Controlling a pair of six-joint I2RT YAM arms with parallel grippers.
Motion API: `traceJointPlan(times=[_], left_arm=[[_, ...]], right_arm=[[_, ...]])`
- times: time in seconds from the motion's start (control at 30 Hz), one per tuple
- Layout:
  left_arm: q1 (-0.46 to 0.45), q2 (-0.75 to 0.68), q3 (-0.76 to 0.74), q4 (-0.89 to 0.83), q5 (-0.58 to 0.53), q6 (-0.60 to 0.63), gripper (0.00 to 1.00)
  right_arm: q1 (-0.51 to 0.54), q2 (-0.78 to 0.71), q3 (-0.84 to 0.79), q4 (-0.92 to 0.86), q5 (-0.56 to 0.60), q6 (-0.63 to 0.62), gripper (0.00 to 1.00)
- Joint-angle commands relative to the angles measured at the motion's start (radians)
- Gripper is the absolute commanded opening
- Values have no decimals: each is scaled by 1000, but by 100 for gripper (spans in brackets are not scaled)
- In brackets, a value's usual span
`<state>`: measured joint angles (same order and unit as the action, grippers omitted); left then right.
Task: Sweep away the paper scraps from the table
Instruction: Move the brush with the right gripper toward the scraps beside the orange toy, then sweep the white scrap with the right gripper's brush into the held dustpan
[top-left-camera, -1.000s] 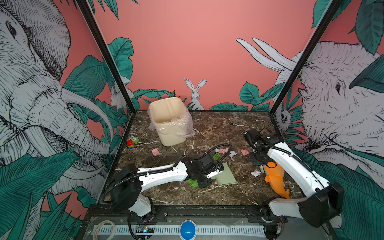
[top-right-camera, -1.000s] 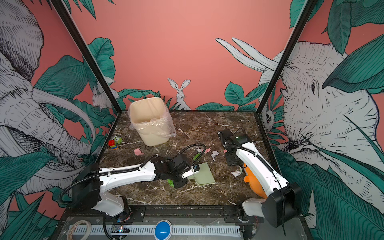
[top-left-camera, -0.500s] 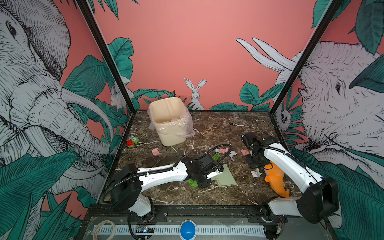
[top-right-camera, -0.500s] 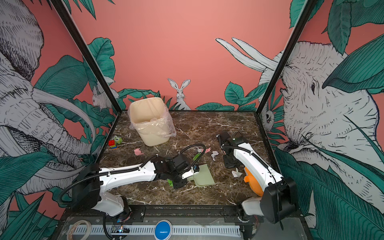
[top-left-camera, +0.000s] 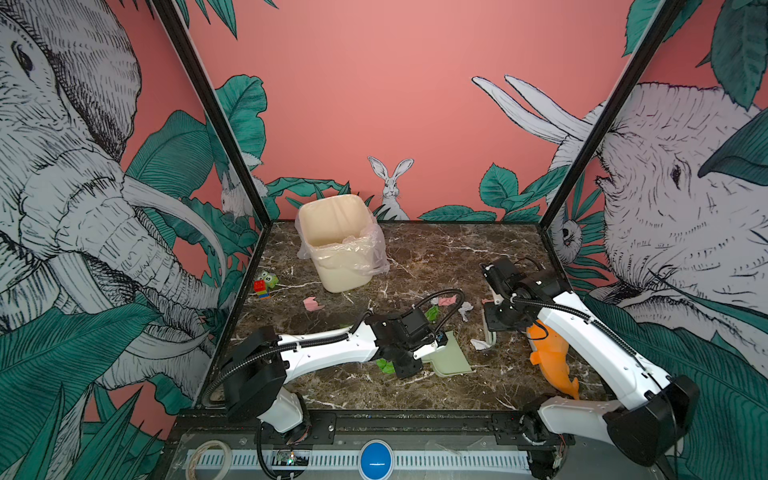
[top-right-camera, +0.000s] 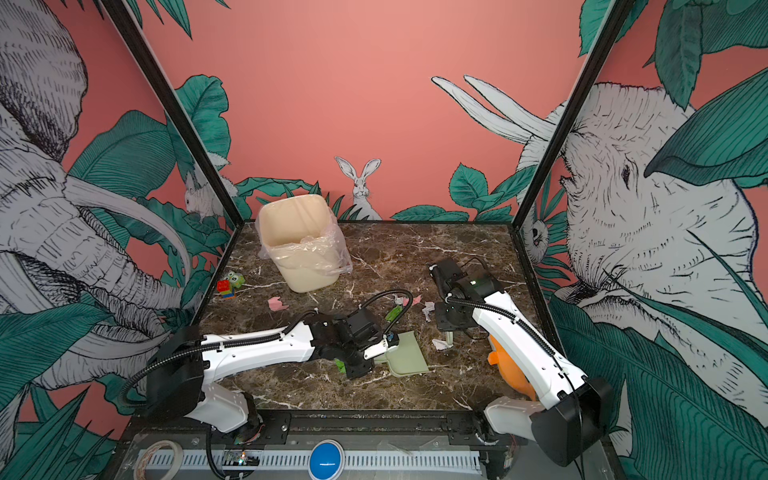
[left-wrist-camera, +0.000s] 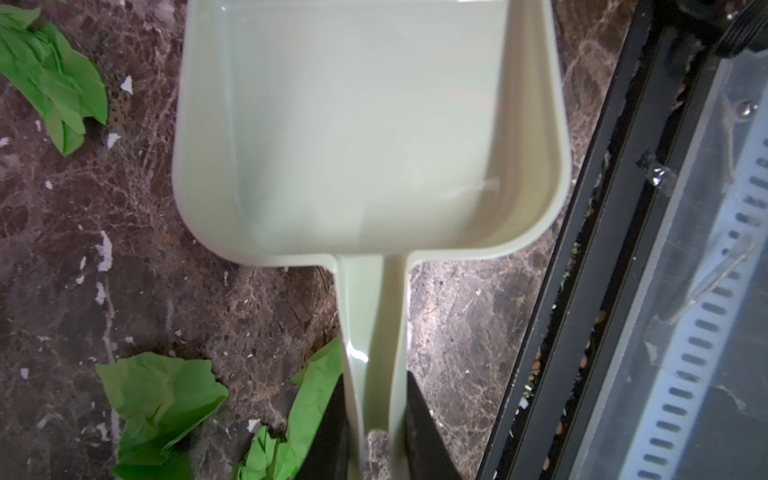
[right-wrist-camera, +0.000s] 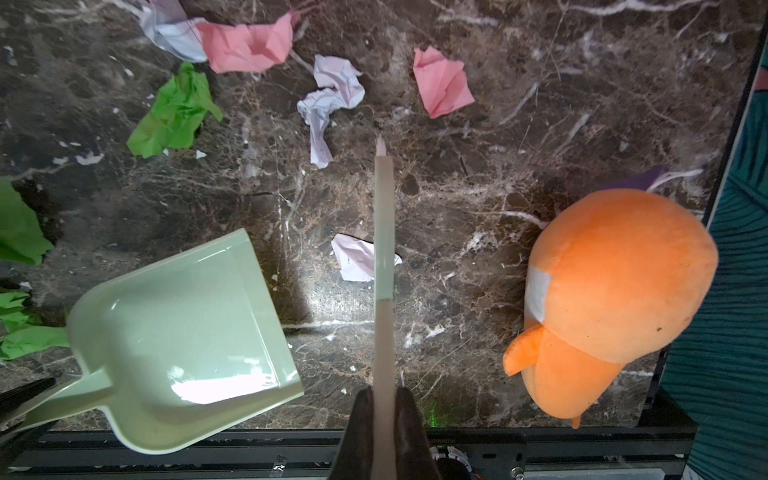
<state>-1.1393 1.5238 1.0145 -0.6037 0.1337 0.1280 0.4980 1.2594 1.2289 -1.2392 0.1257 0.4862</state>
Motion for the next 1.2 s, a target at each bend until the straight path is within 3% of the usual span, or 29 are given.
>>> traceJointPlan(times=[0.0, 0.33, 0.9, 1.17], left_arm=[[-8, 6, 32, -36, 5, 11, 3], [-10, 49, 85, -68, -16, 19, 3], [-11, 127, 89, -35, -65, 30, 2], [-11, 128, 56, 8, -95, 33, 2]], right_arm=[[2, 0, 20, -88, 73, -11, 0], [1, 44, -99, -42, 61, -6, 0], [49, 48, -82, -23, -77, -21, 0], [39, 46, -69, -91, 25, -59, 0]])
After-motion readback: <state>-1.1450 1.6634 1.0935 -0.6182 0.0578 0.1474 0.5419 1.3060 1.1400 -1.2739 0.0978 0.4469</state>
